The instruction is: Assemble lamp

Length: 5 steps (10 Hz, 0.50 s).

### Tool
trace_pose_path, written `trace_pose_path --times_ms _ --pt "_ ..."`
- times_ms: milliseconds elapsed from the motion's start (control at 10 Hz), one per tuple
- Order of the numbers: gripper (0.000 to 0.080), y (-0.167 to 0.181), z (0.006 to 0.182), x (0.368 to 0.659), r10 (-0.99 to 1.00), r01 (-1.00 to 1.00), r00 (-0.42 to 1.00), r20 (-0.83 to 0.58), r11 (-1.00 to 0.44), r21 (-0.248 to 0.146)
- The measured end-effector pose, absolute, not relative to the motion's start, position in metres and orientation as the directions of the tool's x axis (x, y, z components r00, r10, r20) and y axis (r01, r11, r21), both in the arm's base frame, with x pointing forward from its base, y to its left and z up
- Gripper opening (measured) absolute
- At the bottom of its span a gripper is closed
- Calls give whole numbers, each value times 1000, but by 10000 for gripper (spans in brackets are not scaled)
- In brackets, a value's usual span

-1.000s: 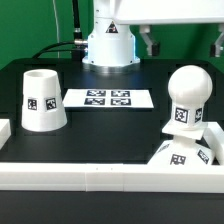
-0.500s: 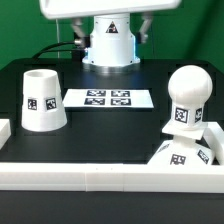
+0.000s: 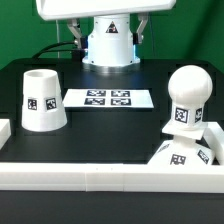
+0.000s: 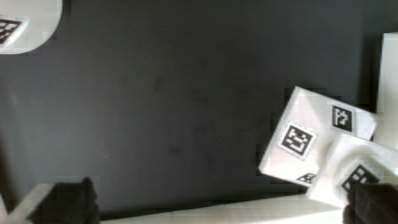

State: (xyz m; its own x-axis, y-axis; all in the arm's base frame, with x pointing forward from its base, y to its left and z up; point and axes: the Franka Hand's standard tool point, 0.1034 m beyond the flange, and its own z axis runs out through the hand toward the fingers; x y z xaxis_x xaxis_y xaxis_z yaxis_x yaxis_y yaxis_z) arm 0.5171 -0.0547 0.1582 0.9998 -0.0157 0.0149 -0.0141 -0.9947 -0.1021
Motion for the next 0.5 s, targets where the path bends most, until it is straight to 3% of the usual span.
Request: trace_pose_path --times_ms 200,500 --pt "699 -95 150 488 12 13 1000 8 -994 -113" --pt "699 -99 148 485 15 16 1000 4 -993 -115"
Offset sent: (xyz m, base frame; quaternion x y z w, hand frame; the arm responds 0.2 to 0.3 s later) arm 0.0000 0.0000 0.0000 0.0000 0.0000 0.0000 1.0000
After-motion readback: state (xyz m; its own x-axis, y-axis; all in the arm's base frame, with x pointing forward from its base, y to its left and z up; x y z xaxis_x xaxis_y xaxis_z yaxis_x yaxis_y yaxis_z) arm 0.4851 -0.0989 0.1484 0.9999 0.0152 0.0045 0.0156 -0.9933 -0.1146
